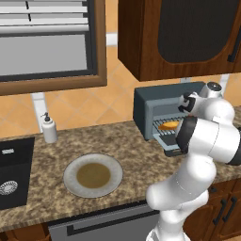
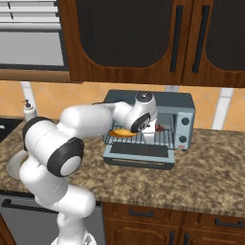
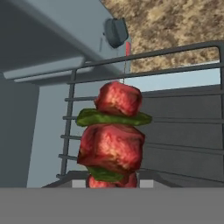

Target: Pick up the kebab skewer and baguette bread, and place them inside the toaster oven. Close the toaster oven door and start by setting the timer.

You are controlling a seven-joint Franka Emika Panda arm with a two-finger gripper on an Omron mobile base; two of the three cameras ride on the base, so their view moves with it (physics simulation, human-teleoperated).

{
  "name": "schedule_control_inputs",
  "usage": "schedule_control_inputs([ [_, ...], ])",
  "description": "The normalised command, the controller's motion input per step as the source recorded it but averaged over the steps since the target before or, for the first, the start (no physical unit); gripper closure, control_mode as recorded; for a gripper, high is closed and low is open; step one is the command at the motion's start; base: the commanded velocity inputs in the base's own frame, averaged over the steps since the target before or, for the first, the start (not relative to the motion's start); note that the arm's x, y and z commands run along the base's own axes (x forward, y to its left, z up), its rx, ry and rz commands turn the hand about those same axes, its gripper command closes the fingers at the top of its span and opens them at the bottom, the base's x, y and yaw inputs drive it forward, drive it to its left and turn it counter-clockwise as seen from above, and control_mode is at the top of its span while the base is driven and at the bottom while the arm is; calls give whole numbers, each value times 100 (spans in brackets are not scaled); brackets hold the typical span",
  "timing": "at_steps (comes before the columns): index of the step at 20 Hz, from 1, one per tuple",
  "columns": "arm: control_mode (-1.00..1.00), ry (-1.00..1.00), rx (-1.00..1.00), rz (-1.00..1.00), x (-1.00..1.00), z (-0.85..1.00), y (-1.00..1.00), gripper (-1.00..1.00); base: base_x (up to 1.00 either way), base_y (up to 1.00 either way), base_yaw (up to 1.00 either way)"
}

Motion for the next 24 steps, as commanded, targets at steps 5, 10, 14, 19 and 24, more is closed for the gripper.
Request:
schedule_control_inputs([
  [5, -100, 0, 0, 0, 0, 0, 0, -100, 0, 0, 0],
  [10, -100, 0, 0, 0, 0, 0, 0, -100, 0, 0, 0],
  [14, -100, -8, 0, 0, -50, 12, -8, -100, 0, 0, 0],
  [19, -100, -14, 0, 2, -84, 27, -9, -100, 0, 0, 0],
  [24, -100, -22, -6, 25, -76, 14, 0, -100, 0, 0, 0],
])
